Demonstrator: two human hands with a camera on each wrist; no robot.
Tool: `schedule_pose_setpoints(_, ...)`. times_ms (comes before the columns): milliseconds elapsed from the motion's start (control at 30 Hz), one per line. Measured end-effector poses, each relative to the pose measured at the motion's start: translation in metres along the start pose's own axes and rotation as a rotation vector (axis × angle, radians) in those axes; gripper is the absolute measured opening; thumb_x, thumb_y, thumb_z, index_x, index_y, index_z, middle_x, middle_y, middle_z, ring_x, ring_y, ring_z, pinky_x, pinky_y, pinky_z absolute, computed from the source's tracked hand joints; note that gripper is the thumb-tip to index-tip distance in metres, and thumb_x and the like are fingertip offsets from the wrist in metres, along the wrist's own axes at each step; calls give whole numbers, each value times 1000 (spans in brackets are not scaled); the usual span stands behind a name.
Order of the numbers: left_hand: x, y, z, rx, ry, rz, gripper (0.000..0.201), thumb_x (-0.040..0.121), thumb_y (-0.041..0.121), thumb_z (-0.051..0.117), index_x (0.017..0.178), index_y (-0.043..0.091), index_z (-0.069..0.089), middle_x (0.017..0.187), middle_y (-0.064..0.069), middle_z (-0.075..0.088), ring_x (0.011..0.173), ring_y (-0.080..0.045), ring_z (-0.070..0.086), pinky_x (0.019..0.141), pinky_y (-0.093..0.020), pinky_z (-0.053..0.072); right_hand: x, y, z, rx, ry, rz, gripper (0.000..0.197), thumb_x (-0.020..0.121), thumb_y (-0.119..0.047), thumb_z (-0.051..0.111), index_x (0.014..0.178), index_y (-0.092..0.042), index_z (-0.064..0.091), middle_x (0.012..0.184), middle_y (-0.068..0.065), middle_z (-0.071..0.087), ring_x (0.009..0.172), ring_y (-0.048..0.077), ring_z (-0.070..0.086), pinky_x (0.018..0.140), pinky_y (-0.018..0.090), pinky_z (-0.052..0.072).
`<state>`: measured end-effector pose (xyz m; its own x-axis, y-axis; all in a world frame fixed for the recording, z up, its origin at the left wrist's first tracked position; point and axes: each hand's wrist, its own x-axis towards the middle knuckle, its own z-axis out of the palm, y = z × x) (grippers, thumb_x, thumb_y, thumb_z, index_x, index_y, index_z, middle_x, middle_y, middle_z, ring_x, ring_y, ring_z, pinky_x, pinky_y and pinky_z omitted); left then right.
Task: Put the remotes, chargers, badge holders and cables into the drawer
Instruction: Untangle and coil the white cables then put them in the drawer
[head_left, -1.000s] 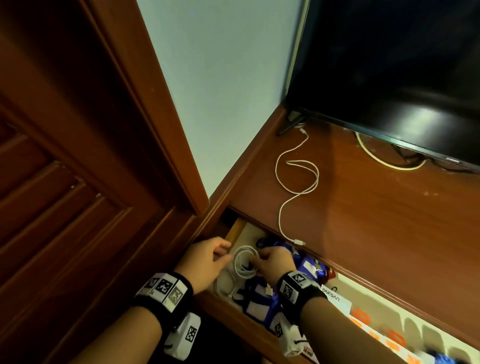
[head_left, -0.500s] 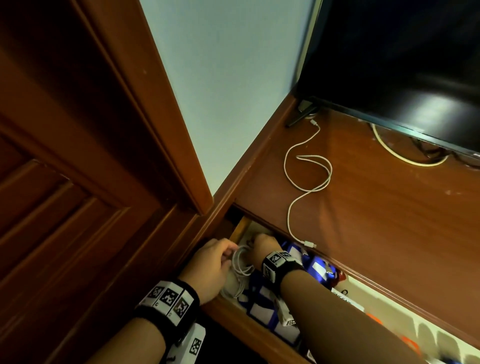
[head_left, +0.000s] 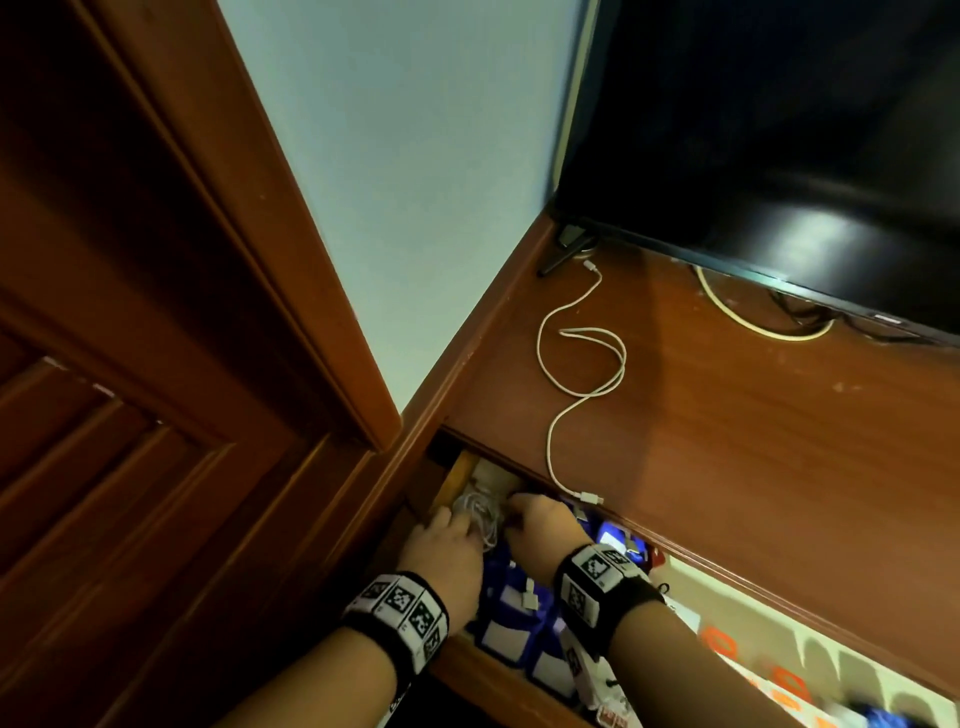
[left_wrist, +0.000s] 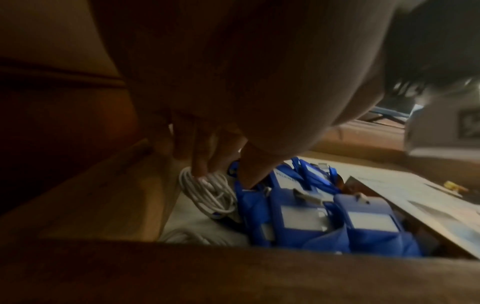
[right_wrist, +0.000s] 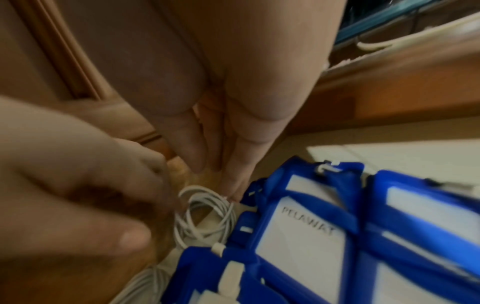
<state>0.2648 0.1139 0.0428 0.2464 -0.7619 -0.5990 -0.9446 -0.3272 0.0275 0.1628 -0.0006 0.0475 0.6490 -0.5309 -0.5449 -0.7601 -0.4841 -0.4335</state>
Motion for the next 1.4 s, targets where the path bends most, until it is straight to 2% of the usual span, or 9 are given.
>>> schedule_pose_setpoints(200, -4, 8, 5, 263, -36, -20, 41, 98, 41, 51, 133, 22, 64, 157, -7, 25, 135, -32, 26, 107, -49, 26, -46, 12, -22, 127, -28, -55, 26, 99, -19, 54, 118, -19, 72, 109, 2, 75, 100, 19, 70, 85, 26, 53)
schedule_pose_setpoints(367, -3, 8, 2, 323, -101, 73, 42, 102, 37, 45, 136, 18, 63, 162, -11, 33, 144, -31, 25, 111, -50, 22, -57, 17, -60, 220, 115, -44, 13, 94, -28, 65, 87, -20, 72, 76, -1, 74, 68, 14, 71, 70, 31, 59)
schedule_pose_setpoints(467, 0, 10, 1, 370, -159, 86, 37, 102, 38, 48, 128, 19, 66, 154, -9, 44, 145, -28, 26, 114, -49, 20, -43, 25, -76, 91, 347, -29, 18, 88, -35, 73, 89, -23, 60, 88, -5, 61, 76, 16, 59, 71, 28, 47)
schedule_pose_setpoints(633, 8, 8, -8, 437, -263, 82, 41, 102, 39, 47, 138, 24, 61, 157, -5, 39, 147, -30, 21, 117, -54, 17, -29, 31, -65, -126, 235, 160, 49, 87, -45, 72, 121, -18, 50, 121, 7, 46, 112, 32, 55, 93, 43, 51)
schedule_pose_setpoints(767, 8, -10, -17, 242, -174, 90, 35, 94, 27, 60, 128, 18, 64, 140, -5, 53, 131, -29, 43, 110, -49, 36, -31, 41, -62, -98, 255, 202, 32, 94, -37, 67, 118, -18, 56, 120, 8, 45, 117, 33, 52, 98, 44, 50)
schedule_pose_setpoints(900, 8, -32, -31, -122, -67, 21, 39, 93, 9, 54, 124, 24, 70, 137, -7, 58, 121, -30, 58, 104, -43, 51, -36, 50, -71, -87, 258, 204, 30, 95, -39, 66, 116, -18, 61, 121, 7, 53, 117, 32, 54, 100, 41, 49)
schedule_pose_setpoints(1100, 1, -26, -95, -619, 439, 59, 29, 100, 21, 57, 123, 34, 69, 115, 6, 69, 106, -12, 64, 100, -36, 54, -60, 49, -106, 84, 458, 80, 16, 91, -50, 50, 85, -37, 58, 85, -8, 69, 78, 18, 67, 75, 39, 59)
schedule_pose_setpoints(1300, -3, 22, -191, -654, 529, 364, 74, 99, 13, 60, 158, 46, 29, 161, 17, 32, 147, -8, 27, 120, -31, 25, -122, 21, -183, 301, 463, -70, 18, 104, -32, 56, 93, -26, 70, 82, -3, 73, 73, 9, 68, 74, 31, 59)
schedule_pose_setpoints(1400, -1, 48, -225, -739, 517, 499, 65, 102, 24, 60, 155, 50, 34, 163, 18, 29, 148, -3, 26, 123, -32, 25, -156, 6, -215, 554, 610, -187, 14, 102, -22, 61, 95, -18, 73, 80, 4, 74, 68, 18, 68, 69, 34, 59)
